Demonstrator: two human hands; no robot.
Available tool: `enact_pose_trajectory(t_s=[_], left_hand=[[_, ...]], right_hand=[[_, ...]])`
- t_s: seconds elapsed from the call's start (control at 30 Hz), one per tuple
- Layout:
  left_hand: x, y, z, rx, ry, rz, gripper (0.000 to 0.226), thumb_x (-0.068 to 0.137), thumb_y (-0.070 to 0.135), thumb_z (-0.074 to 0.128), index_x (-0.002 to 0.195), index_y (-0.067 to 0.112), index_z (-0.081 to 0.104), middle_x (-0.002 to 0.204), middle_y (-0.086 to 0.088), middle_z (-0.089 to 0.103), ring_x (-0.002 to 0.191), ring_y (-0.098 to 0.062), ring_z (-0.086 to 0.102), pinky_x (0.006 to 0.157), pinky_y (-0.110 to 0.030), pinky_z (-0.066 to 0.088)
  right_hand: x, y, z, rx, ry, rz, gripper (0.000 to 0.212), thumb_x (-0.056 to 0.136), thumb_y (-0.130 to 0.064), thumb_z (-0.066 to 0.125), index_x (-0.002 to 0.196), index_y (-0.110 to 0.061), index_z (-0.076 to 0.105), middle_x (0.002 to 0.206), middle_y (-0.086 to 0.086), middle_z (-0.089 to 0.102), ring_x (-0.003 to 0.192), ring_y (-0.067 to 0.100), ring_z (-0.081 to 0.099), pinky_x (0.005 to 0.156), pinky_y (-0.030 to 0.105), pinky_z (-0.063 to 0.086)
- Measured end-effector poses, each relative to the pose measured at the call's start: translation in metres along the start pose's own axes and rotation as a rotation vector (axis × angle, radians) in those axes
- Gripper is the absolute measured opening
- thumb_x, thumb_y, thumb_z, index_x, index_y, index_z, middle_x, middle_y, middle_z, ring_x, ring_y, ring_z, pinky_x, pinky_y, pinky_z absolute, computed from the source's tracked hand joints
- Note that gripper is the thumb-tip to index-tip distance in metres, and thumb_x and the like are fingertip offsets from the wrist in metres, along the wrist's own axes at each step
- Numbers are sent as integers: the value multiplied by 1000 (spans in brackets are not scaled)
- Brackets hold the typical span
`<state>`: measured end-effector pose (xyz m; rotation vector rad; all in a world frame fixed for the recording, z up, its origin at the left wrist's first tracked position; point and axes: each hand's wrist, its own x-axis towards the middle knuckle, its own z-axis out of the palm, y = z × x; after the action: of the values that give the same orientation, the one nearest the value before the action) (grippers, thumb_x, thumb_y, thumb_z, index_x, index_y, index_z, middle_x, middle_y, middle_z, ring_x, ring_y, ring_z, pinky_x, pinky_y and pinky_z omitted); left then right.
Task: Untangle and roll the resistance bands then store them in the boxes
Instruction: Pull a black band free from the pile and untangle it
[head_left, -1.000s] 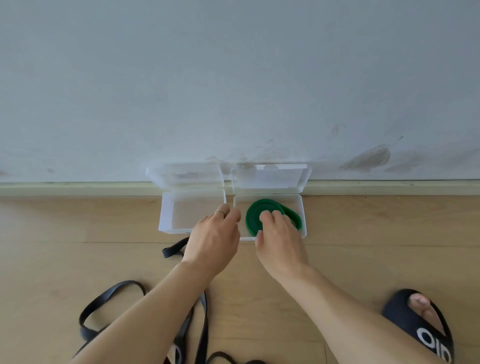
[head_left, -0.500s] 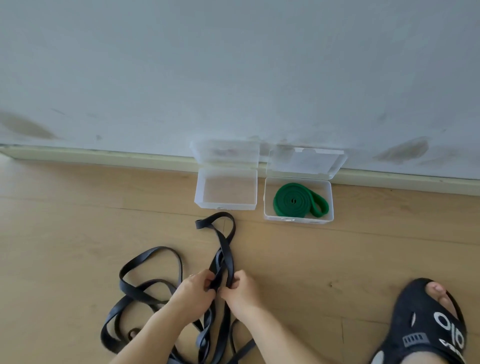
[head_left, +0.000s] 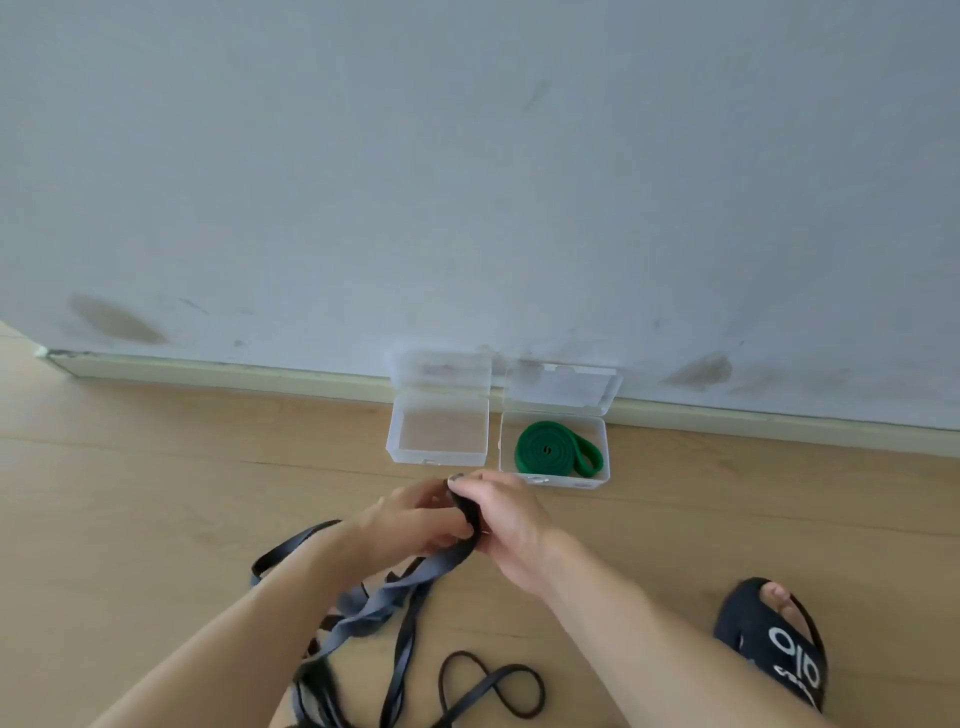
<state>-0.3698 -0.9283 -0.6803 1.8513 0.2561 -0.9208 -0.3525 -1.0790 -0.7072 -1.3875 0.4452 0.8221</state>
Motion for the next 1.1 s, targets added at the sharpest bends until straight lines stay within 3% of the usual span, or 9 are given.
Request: enact_pose_trajectory(t_s=[0.13, 0.27, 0.4, 0.47, 0.57, 0.63, 0.83, 0.93, 1.1], left_hand=[[-46, 68, 2, 150, -34, 131, 35, 90, 51, 70, 102, 19, 69, 94, -6, 69, 82, -17, 70, 89, -38, 59], [-98, 114, 10, 421, 123, 277, 64, 74, 79, 62, 97, 19, 64, 85, 0, 72, 77, -16, 70, 79, -35, 59], [-134, 133, 24, 563, 453, 392, 49, 81, 58, 75, 78, 19, 46, 72, 6, 52, 61, -11, 45, 59, -28, 36], [-140, 135, 26, 543, 549, 431, 42, 84, 47, 76, 81, 19, 45, 76, 5, 55, 59, -5, 49, 59, -28, 39], [-145, 145, 32, 482, 511, 552, 29, 90, 39, 71, 107, 28, 50, 102, 7, 62, 88, -6, 64, 78, -30, 53], [-148, 151, 42, 497, 452, 609, 13, 99, 35, 61, 110, 28, 57, 95, 9, 63, 81, -4, 59, 76, -21, 48], [-144, 149, 47, 478, 433, 532, 23, 101, 30, 55, 81, 21, 57, 82, 7, 75, 75, -12, 66, 66, -31, 47], [-140, 159, 41, 550, 498, 563, 23, 95, 32, 62, 77, 22, 52, 80, -1, 69, 71, -21, 58, 63, -30, 43], [-135, 165, 33, 485, 588, 621, 43, 81, 40, 77, 67, 18, 43, 55, 6, 46, 54, -12, 35, 55, -30, 32]], right_hand=[[-73, -72, -16, -103, -82, -195, 16, 95, -12, 63, 81, -9, 59, 70, 5, 58, 57, 19, 51, 56, 29, 38], [-149, -120, -29, -226, -116, -312, 8, 95, -11, 66, 90, -7, 62, 78, 7, 61, 53, 17, 53, 53, 25, 41], [-210, -153, -39, -399, -114, -425, 19, 94, -9, 66, 77, -10, 59, 67, 3, 51, 52, 14, 37, 51, 24, 32], [-236, -162, -46, -481, -136, -477, 17, 93, -9, 66, 79, -7, 58, 65, 2, 46, 53, 15, 33, 53, 25, 30], [-260, -163, -61, -530, -195, -545, 21, 94, -10, 67, 73, -11, 67, 66, 1, 46, 57, 15, 34, 58, 26, 29], [-265, -157, -73, -550, -206, -579, 30, 95, -10, 67, 68, -21, 73, 67, 1, 49, 60, 16, 37, 61, 27, 31], [-258, -147, -96, -999, 140, -765, 7, 92, -20, 74, 87, -24, 78, 67, -11, 62, 60, 5, 49, 60, 20, 38], [-251, -148, -94, -1088, 348, -858, 12, 92, -18, 68, 83, -24, 72, 65, -7, 61, 59, 10, 52, 57, 26, 41], [-246, -156, -92, -1212, 614, -927, 8, 95, -26, 64, 89, -21, 67, 81, -4, 66, 77, 24, 63, 70, 38, 54]])
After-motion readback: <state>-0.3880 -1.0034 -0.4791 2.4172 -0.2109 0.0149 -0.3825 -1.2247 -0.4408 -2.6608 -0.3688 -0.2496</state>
